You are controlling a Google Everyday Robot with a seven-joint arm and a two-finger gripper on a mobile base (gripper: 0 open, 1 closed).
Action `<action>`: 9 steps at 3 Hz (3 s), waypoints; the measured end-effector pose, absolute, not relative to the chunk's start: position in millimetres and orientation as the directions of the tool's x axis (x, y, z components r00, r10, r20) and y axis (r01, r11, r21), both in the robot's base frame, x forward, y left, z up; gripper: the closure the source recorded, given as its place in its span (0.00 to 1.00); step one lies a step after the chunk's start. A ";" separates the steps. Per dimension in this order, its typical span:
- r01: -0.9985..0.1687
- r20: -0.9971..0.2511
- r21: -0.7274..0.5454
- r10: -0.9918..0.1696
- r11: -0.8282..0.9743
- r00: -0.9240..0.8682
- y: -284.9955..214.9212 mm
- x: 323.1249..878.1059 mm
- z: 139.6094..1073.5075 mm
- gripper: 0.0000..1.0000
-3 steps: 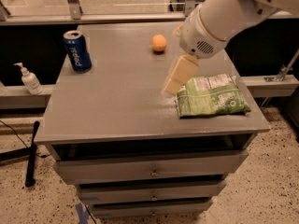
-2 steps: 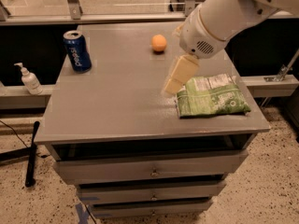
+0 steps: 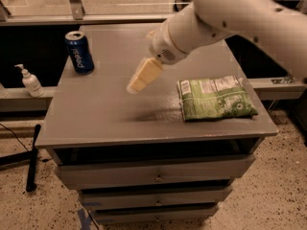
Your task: Pick pepsi can
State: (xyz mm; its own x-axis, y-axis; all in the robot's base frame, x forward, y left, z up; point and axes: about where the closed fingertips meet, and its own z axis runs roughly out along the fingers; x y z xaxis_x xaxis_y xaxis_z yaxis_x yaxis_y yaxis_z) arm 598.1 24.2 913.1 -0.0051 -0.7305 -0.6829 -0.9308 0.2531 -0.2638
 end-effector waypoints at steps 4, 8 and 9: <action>-0.951 -0.943 -0.190 -0.316 0.243 0.107 219.1 710.7 897.3 0.16; -0.945 -0.966 -0.198 -0.216 0.261 0.143 204.9 711.9 970.6 1.00; -0.943 -0.965 -0.204 -0.214 0.261 0.150 204.2 711.1 975.8 1.00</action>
Offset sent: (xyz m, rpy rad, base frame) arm 0.1117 0.1779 -0.0297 0.4599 -0.0536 0.1053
